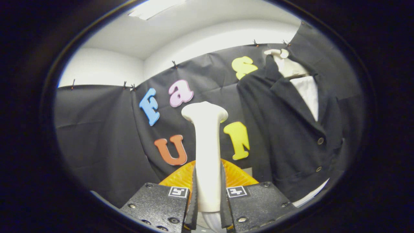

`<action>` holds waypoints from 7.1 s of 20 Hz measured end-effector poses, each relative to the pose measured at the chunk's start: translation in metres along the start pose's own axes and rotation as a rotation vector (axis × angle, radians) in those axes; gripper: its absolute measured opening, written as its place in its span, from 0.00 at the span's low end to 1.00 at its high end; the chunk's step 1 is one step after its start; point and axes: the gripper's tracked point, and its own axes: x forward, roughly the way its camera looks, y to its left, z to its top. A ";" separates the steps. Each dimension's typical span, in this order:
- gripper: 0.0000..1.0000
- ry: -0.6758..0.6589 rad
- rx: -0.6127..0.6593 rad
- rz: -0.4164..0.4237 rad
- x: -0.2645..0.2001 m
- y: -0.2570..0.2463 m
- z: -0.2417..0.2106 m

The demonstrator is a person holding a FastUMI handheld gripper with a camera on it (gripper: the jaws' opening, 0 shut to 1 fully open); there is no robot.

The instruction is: Iron the clothes twice with a garment steamer, once on the left side and once on the right side.

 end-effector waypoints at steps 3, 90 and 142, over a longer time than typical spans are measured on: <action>0.30 -0.064 0.006 -0.065 -0.025 -0.031 0.029; 0.31 0.460 -0.248 -0.486 -0.135 -0.258 -0.231; 0.30 -0.063 -0.171 -0.534 -0.066 -0.356 0.138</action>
